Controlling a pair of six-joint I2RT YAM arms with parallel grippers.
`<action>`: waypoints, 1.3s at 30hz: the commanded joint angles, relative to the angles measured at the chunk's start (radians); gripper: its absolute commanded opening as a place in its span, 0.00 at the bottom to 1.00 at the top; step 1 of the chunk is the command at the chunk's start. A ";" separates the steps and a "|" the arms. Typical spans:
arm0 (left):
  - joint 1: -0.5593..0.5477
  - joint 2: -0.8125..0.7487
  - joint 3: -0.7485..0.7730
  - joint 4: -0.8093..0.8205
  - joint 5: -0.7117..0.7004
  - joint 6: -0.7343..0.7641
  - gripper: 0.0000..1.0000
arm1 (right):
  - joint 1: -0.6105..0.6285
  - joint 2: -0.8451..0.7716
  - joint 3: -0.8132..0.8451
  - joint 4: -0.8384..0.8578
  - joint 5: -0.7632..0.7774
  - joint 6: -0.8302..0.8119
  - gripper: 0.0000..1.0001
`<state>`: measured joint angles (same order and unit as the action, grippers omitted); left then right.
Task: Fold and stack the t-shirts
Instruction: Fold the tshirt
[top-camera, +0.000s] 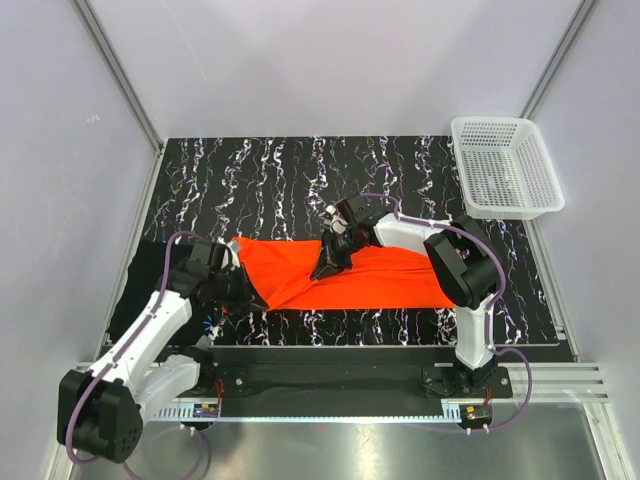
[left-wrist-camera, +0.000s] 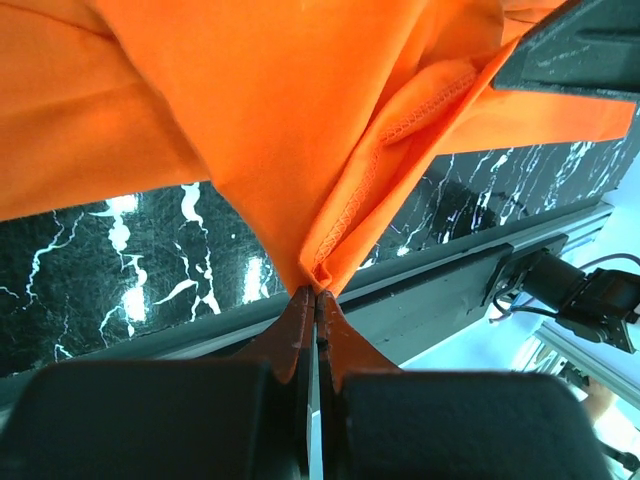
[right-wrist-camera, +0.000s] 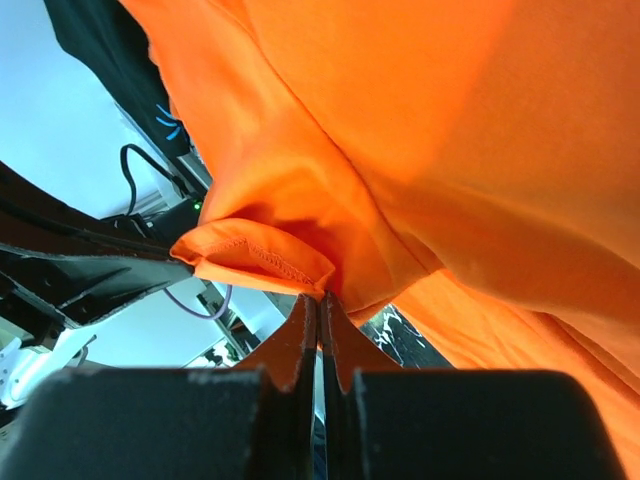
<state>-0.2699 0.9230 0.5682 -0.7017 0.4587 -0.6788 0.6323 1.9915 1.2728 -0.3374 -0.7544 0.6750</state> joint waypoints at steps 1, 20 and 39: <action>-0.006 0.043 0.064 0.005 -0.011 0.039 0.00 | 0.004 -0.039 -0.013 0.011 -0.026 -0.005 0.04; 0.008 0.390 0.394 -0.028 -0.118 0.219 0.00 | 0.003 -0.033 0.091 0.000 0.026 -0.006 0.09; 0.077 0.569 0.496 -0.050 -0.156 0.303 0.00 | -0.069 0.085 0.149 -0.006 -0.006 -0.023 0.09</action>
<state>-0.1963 1.4673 1.0142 -0.7597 0.3138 -0.4107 0.5644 2.0583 1.3869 -0.3424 -0.7448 0.6674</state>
